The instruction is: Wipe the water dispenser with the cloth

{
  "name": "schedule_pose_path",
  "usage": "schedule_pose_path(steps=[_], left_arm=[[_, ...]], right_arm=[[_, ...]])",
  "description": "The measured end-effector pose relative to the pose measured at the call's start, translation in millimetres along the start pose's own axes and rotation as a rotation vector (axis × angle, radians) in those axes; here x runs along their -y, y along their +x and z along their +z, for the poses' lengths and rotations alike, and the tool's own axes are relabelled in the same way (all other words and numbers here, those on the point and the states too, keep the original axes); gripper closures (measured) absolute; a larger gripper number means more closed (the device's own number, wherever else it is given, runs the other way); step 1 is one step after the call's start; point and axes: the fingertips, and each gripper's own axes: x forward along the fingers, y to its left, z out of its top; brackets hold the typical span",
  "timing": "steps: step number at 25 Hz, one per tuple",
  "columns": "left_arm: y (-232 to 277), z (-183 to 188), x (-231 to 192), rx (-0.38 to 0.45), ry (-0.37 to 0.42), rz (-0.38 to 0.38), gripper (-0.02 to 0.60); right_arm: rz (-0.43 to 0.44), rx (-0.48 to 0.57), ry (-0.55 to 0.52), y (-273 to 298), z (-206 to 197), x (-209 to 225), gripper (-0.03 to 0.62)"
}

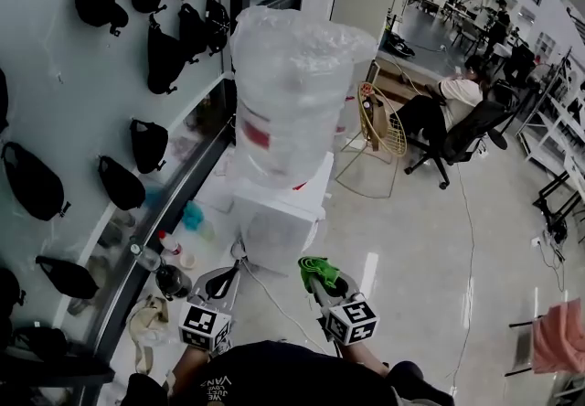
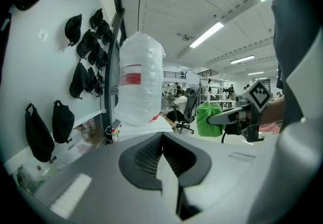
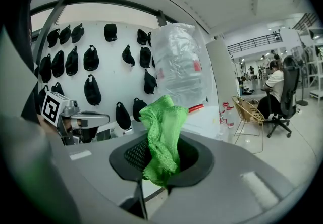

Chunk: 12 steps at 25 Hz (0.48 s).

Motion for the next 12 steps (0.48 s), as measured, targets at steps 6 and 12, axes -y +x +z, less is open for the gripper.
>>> schedule_pose_path(steps=[6, 12], left_arm=[[5, 2, 6, 0.002, 0.004, 0.001, 0.579], [8, -1, 12, -0.004, 0.001, 0.012, 0.579]], right_arm=[[0.0, 0.003, -0.018, -2, 1, 7, 0.508], [0.018, 0.003, -0.012, -1, -2, 11, 0.508]])
